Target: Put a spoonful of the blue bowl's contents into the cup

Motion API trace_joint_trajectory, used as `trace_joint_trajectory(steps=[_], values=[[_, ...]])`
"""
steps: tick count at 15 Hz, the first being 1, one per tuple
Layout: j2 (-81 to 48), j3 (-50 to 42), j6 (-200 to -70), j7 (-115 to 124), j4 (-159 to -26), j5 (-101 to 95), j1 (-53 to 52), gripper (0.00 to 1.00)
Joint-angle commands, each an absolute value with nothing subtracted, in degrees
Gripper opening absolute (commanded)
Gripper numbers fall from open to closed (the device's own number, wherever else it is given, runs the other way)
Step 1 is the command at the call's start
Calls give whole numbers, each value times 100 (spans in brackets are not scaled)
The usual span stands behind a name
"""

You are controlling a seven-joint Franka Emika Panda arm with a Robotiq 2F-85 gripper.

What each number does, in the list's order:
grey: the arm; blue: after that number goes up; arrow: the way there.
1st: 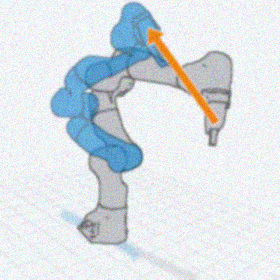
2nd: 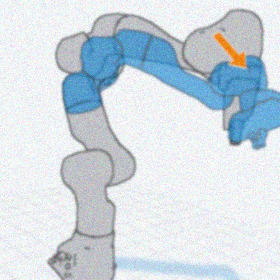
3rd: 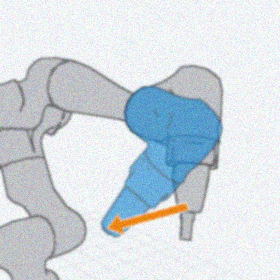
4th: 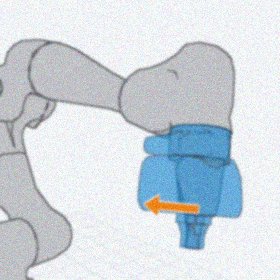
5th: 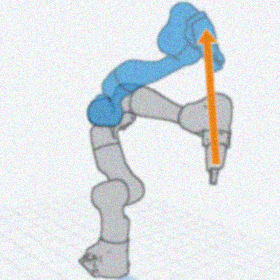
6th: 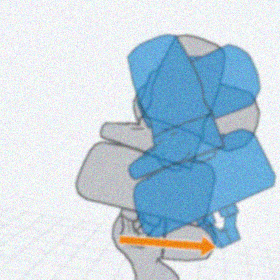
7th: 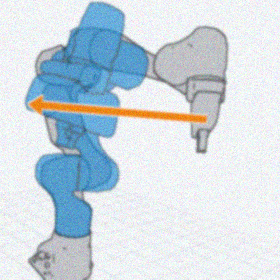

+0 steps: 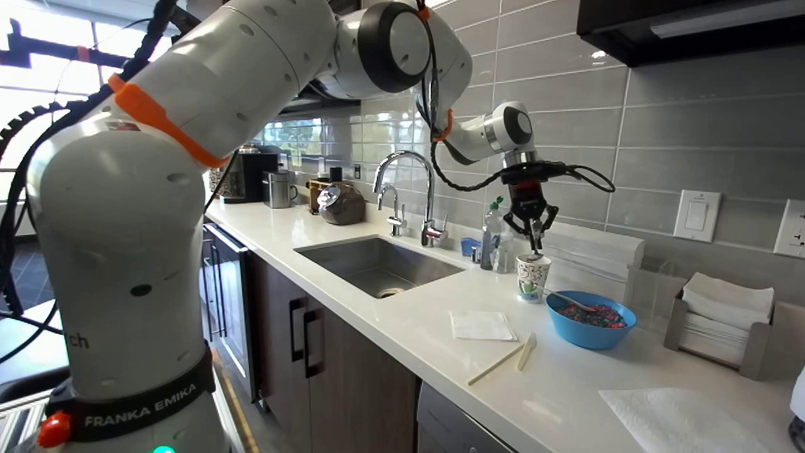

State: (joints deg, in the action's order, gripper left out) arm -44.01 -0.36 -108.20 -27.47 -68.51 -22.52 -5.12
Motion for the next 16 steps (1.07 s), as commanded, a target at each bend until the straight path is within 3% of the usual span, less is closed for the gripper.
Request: trace_joint_trajectory(steps=[1, 16], values=[[-4749, -139, -10354, -2624, -6294, -2530, -727, 2], [-5325, -414, -9596, -2565, -5310, -3330, -1254, 2]])
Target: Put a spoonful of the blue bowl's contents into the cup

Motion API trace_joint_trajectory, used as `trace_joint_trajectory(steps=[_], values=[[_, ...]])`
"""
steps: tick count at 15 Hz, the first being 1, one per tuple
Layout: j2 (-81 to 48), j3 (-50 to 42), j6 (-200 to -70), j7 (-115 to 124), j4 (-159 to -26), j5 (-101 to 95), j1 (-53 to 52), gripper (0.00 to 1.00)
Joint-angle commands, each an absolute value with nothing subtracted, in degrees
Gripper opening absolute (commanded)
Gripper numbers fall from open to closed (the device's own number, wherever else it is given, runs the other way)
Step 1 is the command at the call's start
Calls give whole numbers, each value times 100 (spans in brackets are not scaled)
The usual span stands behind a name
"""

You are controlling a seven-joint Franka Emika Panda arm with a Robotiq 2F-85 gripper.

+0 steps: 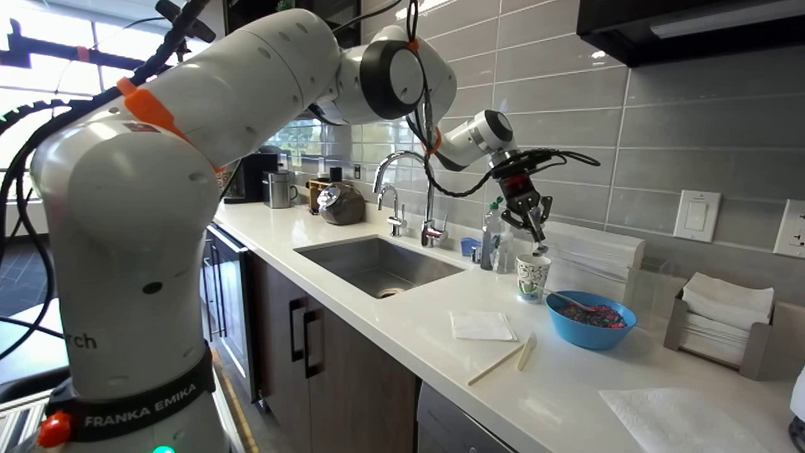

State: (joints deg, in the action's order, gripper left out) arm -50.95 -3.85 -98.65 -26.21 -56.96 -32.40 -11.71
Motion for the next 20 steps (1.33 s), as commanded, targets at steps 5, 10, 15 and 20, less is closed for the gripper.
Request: trace_joint_trajectory(steps=[5, 10, 15, 20], values=[[-4958, -232, -9769, -2440, -5527, -2924, -1074, 2], [-4373, -34, -10025, -2348, -6112, -2130, -674, 2], [-3567, 250, -10897, -2416, -7308, -1048, 33, 2], [-2919, 406, -11816, -2746, -8533, -210, 702, 2]])
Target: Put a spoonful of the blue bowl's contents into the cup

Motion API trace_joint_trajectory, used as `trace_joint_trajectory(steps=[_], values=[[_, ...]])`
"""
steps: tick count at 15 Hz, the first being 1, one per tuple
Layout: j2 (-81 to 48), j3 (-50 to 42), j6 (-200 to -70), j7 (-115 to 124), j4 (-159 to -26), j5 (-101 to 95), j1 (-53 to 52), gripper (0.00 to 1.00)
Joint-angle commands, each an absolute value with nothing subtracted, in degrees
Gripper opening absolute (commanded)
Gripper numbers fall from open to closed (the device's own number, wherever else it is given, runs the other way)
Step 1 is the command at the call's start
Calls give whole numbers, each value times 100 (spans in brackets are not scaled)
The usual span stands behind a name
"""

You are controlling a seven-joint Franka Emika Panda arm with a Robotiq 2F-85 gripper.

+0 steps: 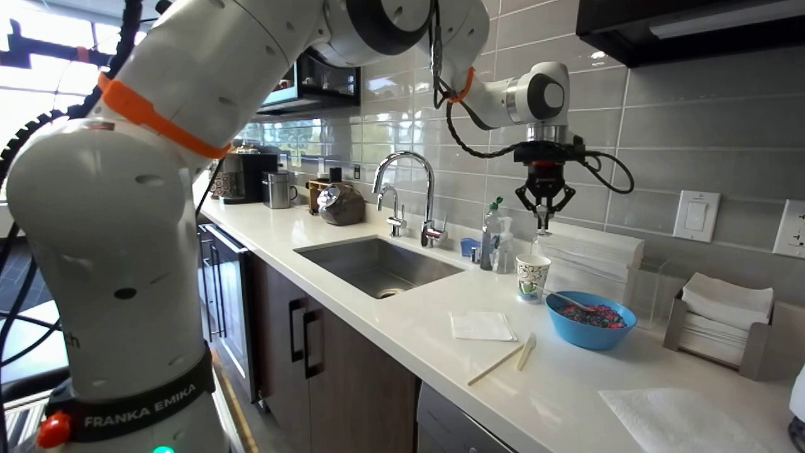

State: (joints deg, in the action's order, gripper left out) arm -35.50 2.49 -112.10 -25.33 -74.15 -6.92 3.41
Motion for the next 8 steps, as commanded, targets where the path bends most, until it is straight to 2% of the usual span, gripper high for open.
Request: trace_joint_trajectory(steps=[1, 4, 5, 8], values=[[-2793, 411, -11986, -2827, -8793, -66, 803, 2], [-2564, 383, -12252, -3123, -9371, 285, 1054, 2], [-2954, 280, -11984, -2930, -8674, 28, 863, 10], [-2780, 271, -12063, -3064, -9047, 156, 990, 10]])
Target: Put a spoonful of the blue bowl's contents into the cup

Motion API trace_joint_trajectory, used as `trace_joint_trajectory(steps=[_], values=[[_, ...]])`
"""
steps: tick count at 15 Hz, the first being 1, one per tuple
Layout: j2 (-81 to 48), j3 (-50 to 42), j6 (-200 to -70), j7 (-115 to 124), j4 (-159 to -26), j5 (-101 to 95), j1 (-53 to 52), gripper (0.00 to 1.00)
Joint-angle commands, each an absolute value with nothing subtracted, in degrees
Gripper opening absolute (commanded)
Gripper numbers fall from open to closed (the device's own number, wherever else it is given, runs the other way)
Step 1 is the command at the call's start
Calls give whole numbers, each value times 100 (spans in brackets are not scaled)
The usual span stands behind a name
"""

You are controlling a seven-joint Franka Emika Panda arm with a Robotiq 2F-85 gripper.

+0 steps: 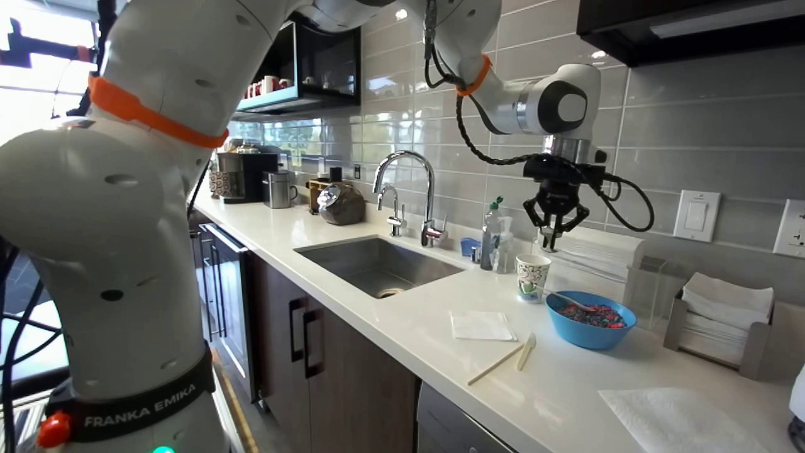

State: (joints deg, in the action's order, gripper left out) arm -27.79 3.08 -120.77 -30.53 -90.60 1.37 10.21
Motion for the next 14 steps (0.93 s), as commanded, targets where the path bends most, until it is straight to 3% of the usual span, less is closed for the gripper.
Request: trace_joint_trajectory(steps=[1, 2, 3, 14], values=[[-2762, 275, -12064, -3065, -9071, 161, 988, 10], [-2747, 285, -12065, -3066, -9080, 165, 984, 10], [-2736, 295, -12065, -3067, -9087, 168, 980, 2], [-2964, -115, -11756, -3760, -9172, -215, 1160, 2]])
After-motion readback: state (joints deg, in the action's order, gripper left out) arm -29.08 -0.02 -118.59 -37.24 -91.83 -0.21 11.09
